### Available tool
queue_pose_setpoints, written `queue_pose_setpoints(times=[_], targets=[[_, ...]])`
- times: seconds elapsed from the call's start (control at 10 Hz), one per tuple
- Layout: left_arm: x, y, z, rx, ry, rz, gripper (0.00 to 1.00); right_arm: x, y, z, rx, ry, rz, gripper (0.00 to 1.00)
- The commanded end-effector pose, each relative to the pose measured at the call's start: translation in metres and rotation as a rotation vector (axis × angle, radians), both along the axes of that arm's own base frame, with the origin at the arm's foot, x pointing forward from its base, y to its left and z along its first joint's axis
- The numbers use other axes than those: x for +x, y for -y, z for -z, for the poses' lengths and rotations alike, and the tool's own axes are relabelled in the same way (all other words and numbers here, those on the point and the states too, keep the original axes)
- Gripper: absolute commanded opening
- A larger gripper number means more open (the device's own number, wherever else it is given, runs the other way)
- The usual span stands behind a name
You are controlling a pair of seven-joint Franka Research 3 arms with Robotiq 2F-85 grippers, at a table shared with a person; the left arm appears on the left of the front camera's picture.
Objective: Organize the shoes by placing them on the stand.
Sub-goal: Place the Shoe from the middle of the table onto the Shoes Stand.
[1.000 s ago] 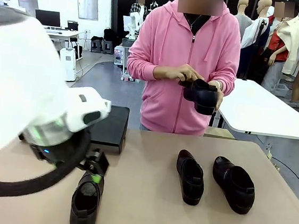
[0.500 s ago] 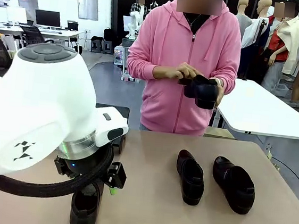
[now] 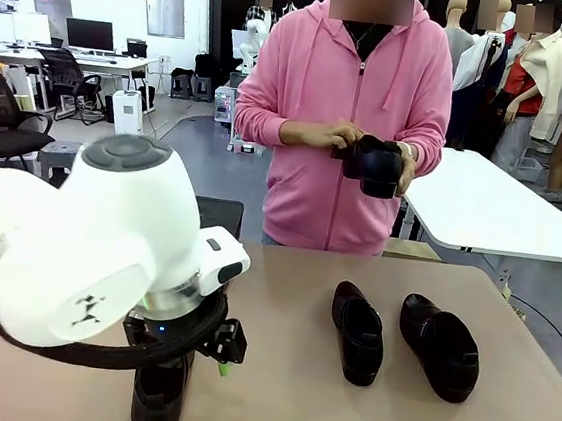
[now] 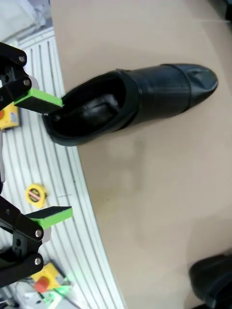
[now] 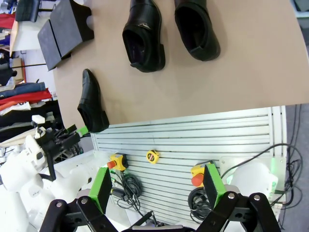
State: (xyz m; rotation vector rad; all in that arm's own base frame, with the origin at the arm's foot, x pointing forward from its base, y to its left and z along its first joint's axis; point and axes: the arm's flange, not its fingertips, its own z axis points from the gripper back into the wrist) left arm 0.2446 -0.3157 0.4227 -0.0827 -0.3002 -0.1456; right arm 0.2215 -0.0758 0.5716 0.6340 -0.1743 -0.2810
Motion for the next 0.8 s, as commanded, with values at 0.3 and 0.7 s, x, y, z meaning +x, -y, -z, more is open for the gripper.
queue_pose_setpoints(times=[0.3,0.7], targets=[[0.031,-0.013,0.071,0.058,-0.143,-0.146,1.00,0.000,0.000,-0.004,0.023,0.003,-0.004,1.00],[0.040,-0.010,0.091,0.056,-0.098,-0.194,0.78,0.000,0.000,-0.004,0.023,0.003,-0.004,1.00]])
